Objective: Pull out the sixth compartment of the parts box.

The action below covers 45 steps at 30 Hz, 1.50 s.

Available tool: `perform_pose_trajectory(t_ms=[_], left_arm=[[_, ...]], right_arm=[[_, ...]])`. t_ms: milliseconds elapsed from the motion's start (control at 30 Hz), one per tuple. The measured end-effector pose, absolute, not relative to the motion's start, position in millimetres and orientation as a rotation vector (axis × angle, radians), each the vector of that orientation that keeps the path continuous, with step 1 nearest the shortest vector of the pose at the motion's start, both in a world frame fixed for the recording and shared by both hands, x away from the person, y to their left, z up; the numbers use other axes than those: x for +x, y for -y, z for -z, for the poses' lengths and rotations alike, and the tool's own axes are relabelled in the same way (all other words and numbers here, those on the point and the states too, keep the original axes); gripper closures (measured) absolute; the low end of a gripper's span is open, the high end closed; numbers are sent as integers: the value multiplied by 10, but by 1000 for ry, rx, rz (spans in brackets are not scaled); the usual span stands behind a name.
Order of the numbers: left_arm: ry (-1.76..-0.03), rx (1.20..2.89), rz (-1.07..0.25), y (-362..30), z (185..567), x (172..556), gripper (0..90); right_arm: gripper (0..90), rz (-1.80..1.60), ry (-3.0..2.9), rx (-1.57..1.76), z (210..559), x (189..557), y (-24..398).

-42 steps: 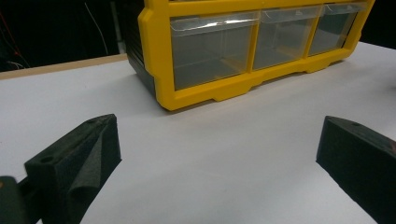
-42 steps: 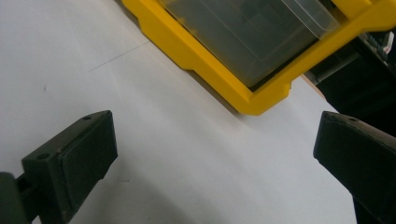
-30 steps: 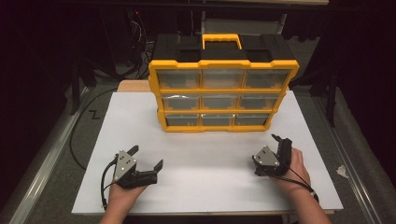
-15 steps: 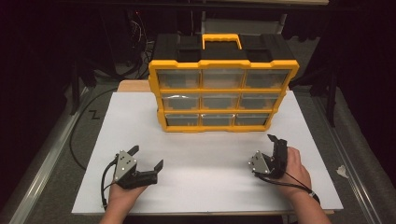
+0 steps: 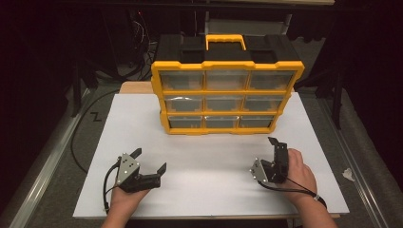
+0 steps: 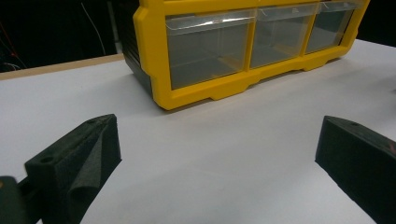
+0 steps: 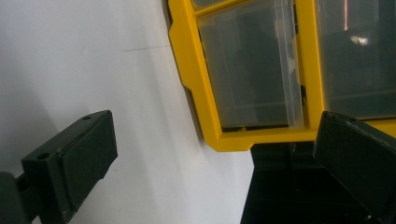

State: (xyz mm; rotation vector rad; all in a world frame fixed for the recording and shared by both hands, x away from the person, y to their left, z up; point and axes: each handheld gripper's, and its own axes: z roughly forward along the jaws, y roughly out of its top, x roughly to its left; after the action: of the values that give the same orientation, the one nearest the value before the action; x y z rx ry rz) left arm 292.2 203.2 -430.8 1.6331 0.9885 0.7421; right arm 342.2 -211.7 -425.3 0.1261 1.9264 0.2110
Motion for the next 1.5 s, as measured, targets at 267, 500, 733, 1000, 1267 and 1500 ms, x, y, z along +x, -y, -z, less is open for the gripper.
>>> perform_pose_trajectory(t_ms=[267,500,733,1000,1267,1500], left_arm=[[-987,1632,-742,-2034,4307,2922,7],[-987,1636,-750,-2036,4303,2921,7],[-987,1650,-761,-2036,4304,2923,10],[-992,1649,-755,-2046,4304,2934,20],[-991,1655,-757,-2051,4298,2935,19],[-997,1652,-765,-2060,4295,2938,10]], right_arm=[[10,-159,-1905,49,4264,3391,2056],[11,-116,-1904,-8,4283,3369,2007],[31,-104,-1885,1,4287,3368,2023],[132,-112,-1842,4,4270,3346,2028],[291,-104,-1790,1,4270,3327,2028],[405,-112,-1760,16,4277,3359,2039]])
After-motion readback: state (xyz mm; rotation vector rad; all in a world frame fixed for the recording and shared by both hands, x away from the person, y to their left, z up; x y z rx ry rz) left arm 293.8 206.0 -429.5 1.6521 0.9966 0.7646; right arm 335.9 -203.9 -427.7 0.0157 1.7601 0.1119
